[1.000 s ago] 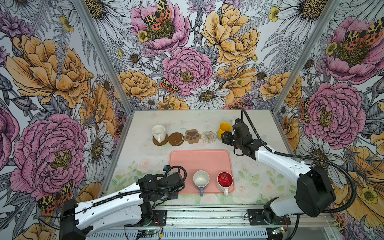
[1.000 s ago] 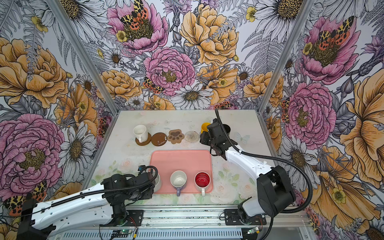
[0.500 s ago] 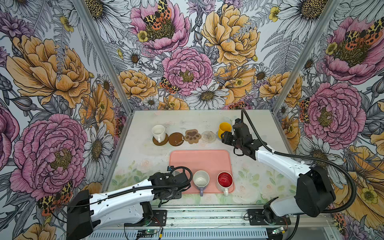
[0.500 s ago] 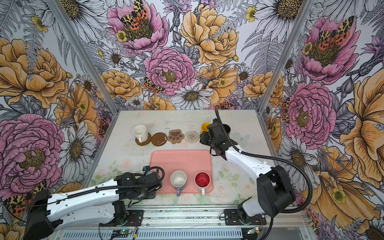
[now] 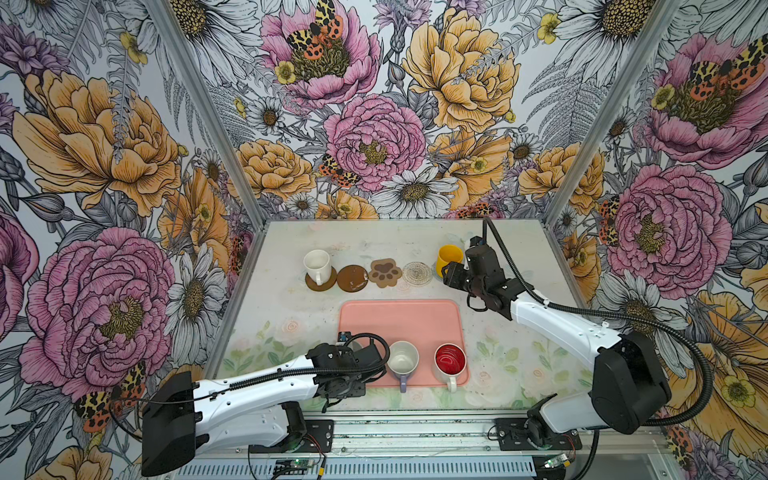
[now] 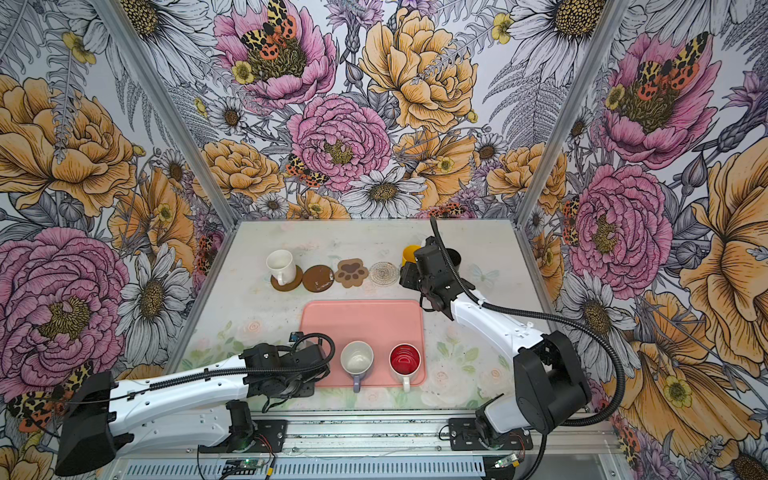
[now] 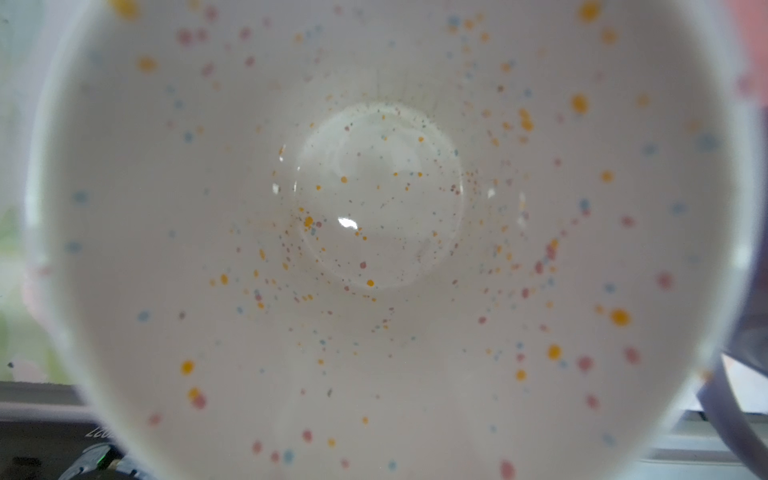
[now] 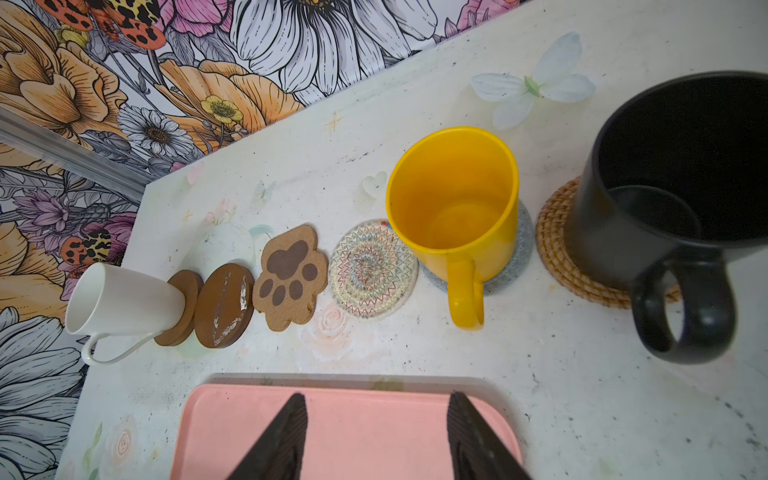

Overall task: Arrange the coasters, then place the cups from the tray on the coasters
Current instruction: 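Lift the speckled mug off the tray with the left gripper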

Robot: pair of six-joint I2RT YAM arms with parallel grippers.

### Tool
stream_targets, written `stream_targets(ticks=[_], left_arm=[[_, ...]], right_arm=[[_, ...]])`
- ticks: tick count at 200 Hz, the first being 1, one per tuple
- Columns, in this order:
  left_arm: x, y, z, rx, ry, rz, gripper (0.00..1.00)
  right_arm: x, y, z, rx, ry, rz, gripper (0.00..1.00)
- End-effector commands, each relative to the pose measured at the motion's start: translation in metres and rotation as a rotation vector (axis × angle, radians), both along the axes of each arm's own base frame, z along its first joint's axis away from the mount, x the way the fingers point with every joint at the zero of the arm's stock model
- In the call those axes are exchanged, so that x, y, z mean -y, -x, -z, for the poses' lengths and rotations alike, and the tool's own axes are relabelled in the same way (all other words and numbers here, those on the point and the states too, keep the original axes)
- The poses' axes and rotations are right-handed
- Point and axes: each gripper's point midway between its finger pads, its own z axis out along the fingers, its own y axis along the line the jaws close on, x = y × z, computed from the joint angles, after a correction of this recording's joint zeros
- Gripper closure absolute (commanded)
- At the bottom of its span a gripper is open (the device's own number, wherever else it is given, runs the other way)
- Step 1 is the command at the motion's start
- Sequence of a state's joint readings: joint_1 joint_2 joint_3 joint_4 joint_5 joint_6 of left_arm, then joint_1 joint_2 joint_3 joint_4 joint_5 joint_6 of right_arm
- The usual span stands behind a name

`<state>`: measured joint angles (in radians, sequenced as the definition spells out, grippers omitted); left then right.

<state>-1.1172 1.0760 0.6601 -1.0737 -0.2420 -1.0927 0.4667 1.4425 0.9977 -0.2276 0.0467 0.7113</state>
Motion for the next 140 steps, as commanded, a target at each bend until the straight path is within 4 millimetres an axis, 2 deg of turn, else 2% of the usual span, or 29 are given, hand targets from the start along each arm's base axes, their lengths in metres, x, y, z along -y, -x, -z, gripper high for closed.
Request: stream_targets(ticks=[1,56,98,126,137,140], left_arm=[[0.003,-0.009,-0.003,0.051,-0.001,0.005,0.64],[0.002,-0.007,0.003,0.041,-0.005,0.003,0.69],[0.002,-0.006,0.007,0.038,0.002,-0.001,0.79],[0.001,-0.007,0.007,0.044,0.000,-0.002,0.89],[0.001,-0.009,0.006,0.053,0.000,-0.001,1.00],[0.000,-0.009,0.006,0.056,0.001,-0.002,1.00]], right_arm=[[-0.004,-0.009,-0.007,0.023,-0.024,0.001,0.44],[-0.004,-0.009,-0.007,0.022,-0.023,0.001,0.44],[-0.004,-0.009,-0.006,0.020,-0.024,0.002,0.44],[-0.004,-0.009,-0.006,0.020,-0.024,0.003,0.44],[-0.004,-0.009,-0.006,0.020,-0.023,0.001,0.44],[-0.004,-0.009,-0.006,0.021,-0.024,0.002,0.44]])
